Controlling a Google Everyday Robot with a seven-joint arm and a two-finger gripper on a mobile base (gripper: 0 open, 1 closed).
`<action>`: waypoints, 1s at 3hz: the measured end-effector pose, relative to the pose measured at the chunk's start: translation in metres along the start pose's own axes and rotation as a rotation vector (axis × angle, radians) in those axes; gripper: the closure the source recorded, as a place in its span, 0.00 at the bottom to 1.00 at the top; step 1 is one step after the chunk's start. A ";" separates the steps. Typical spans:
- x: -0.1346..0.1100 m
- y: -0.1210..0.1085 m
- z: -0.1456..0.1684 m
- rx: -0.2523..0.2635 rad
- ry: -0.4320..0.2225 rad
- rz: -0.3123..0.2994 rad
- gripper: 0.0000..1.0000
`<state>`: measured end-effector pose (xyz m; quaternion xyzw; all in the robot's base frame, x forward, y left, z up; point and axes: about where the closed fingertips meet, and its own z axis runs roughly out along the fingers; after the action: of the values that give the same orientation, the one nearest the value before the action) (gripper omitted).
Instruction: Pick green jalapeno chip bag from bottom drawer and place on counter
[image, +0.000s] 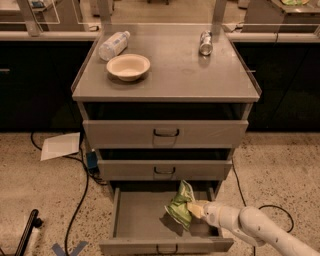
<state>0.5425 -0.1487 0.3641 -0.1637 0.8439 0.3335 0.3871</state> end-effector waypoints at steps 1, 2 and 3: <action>0.000 0.000 0.000 0.000 0.000 0.000 1.00; -0.012 0.025 -0.013 -0.013 -0.032 -0.033 1.00; -0.062 0.071 -0.057 0.025 -0.118 -0.152 1.00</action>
Offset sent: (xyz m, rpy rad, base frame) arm -0.0315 0.0196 0.0687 0.0156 -0.1208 0.0238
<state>0.5131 -0.1356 0.4697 -0.2022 0.8089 0.3016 0.4625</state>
